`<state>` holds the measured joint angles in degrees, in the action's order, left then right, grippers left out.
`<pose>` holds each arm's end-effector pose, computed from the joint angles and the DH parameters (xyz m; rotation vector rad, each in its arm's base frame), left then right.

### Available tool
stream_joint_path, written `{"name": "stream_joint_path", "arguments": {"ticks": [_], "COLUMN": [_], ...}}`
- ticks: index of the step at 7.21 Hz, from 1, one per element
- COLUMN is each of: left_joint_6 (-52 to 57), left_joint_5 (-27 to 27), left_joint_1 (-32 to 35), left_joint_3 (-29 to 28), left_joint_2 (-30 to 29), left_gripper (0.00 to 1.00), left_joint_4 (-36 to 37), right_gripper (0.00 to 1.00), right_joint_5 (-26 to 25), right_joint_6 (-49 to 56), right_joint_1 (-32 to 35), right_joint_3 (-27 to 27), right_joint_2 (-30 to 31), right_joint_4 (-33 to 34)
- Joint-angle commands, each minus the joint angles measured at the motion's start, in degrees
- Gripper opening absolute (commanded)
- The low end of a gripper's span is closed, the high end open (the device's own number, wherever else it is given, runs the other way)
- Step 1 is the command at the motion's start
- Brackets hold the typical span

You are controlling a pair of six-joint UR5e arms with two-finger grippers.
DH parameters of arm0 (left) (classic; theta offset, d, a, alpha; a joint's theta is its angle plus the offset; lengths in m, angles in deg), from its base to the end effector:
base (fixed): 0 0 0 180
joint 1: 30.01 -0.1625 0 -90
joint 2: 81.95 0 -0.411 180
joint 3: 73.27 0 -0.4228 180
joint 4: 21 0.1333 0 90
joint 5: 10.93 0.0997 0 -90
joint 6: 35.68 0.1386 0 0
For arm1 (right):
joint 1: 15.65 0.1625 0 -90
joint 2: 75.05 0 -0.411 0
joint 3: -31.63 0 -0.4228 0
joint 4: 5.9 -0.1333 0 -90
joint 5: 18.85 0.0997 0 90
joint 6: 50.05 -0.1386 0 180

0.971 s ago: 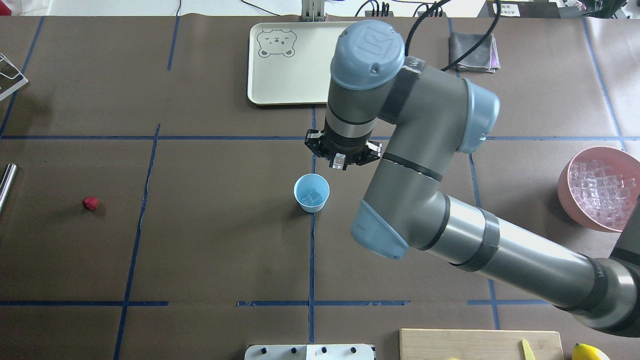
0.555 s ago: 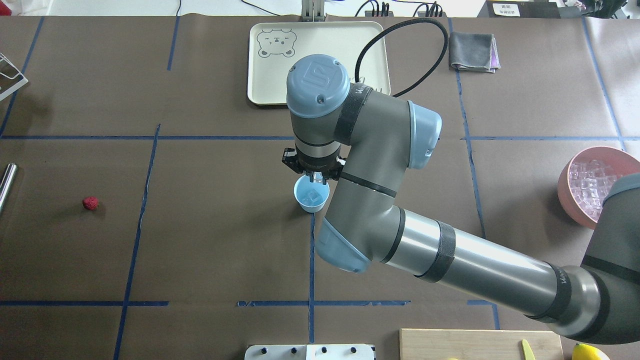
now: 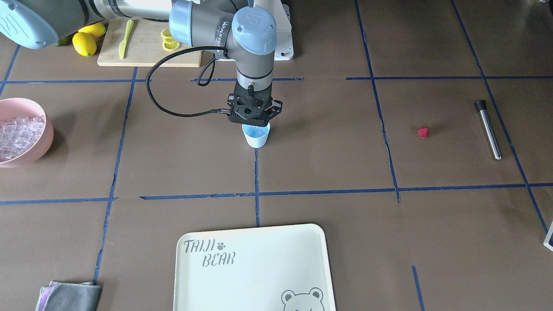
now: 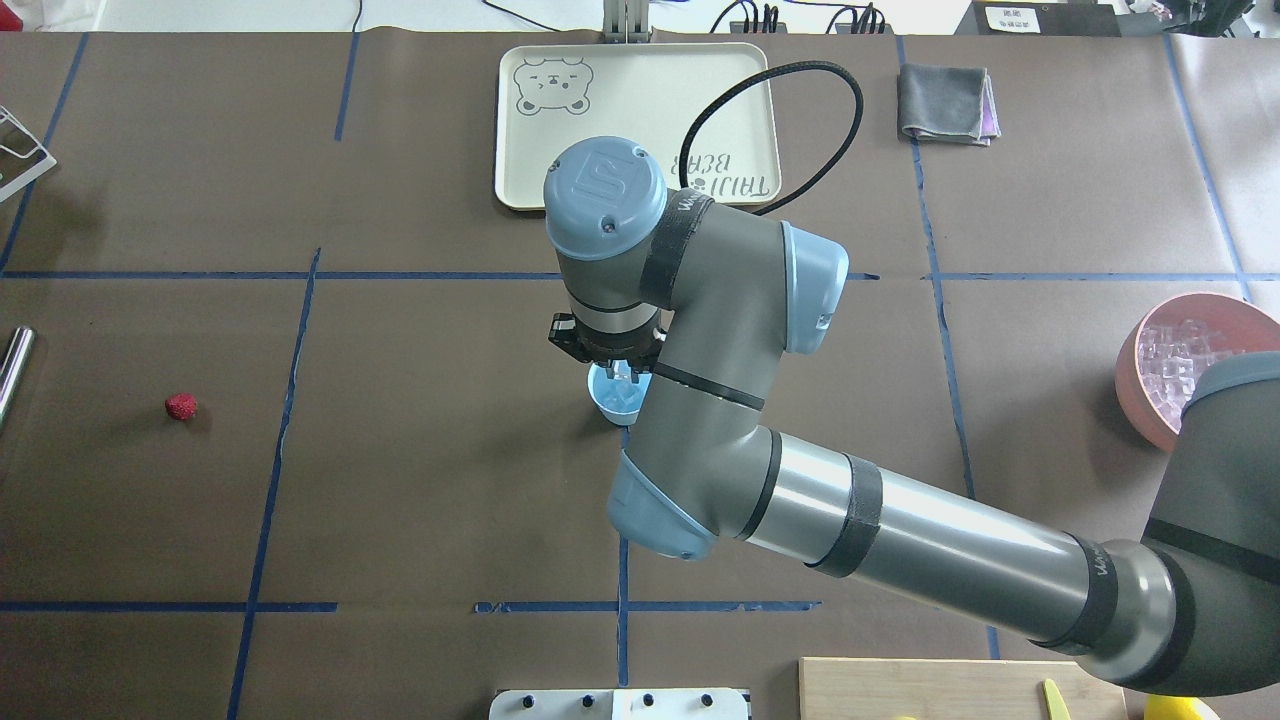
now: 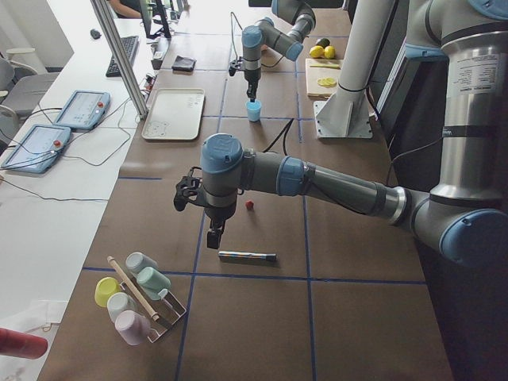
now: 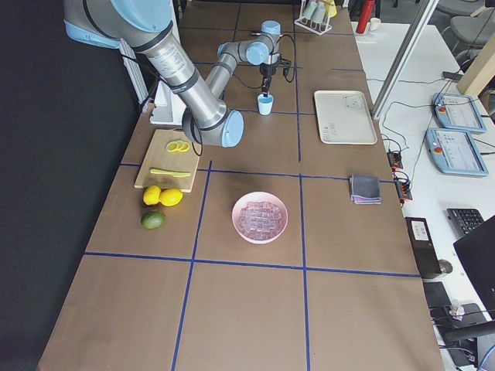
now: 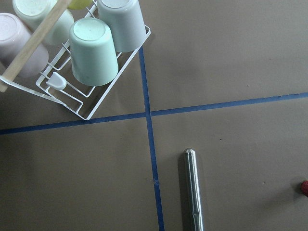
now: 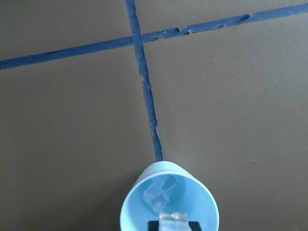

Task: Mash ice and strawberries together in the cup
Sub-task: 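Lower the right gripper into the cup and release the ice cube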

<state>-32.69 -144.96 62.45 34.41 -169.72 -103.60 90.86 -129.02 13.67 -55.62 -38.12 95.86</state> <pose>-0.0586 -0.5021 0.5453 0.1698 0.7600 0.0628 -0.6183 -0.4465 0.1239 -0.0809 -0.7402 0.1886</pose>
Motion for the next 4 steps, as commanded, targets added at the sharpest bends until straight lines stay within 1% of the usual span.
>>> {"name": "stream_joint_path", "arguments": {"ticks": [1,3,4], "left_joint_6": [0.0,0.0,0.0], "left_joint_5": [0.0,0.0,0.0], "left_joint_1": [0.0,0.0,0.0], "left_joint_3": [-0.1,-0.1,-0.1], "left_joint_2": [-0.03,-0.03,-0.03], "left_gripper": [1.0,1.0,1.0], "left_joint_4": [-0.02,-0.02,-0.02], "right_gripper": [0.19,0.54,0.57], "right_joint_5": [-0.02,-0.02,-0.02], "right_joint_6": [-0.05,-0.05,0.04], "right_joint_1": [-0.14,-0.23,-0.14], "right_joint_3": [1.21,1.21,1.21], "right_joint_2": [-0.72,-0.72,-0.72], "right_joint_4": [0.02,0.02,0.02]}}
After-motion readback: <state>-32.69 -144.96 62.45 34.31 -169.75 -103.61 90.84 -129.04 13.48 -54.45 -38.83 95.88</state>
